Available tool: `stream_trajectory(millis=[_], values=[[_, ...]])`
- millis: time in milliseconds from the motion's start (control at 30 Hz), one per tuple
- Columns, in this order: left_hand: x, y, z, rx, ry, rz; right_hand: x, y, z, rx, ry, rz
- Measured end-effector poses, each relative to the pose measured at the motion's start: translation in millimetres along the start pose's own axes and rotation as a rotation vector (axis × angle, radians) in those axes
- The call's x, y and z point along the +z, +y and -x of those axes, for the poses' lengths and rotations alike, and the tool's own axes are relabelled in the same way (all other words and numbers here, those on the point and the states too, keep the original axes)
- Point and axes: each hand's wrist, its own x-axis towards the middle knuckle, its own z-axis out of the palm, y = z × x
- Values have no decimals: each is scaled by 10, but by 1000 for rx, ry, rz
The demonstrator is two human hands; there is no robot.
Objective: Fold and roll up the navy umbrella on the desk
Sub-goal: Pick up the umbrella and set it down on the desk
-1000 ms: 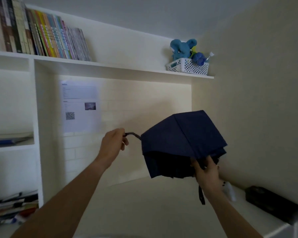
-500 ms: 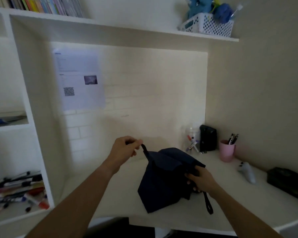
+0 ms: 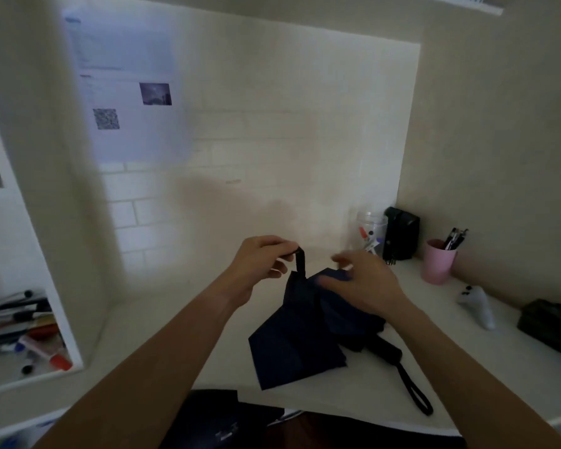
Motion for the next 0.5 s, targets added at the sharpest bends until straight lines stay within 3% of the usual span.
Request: stream_trajectory(millis=[167, 267, 367, 433, 500], values=[[184, 70, -13, 117, -14, -44, 51, -394, -226, -75, 91, -226], [193, -81, 47, 176, 95, -22, -25, -176, -331, 109, 117, -570], [269, -413, 145, 119, 225, -133, -128, 108, -421, 365, 96, -901], [405, -620, 209, 17, 178, -260, -179, 320, -495, 484, 155, -1025], [649, -778, 267, -35, 29, -481, -229, 492, -561, 549, 211, -1121]])
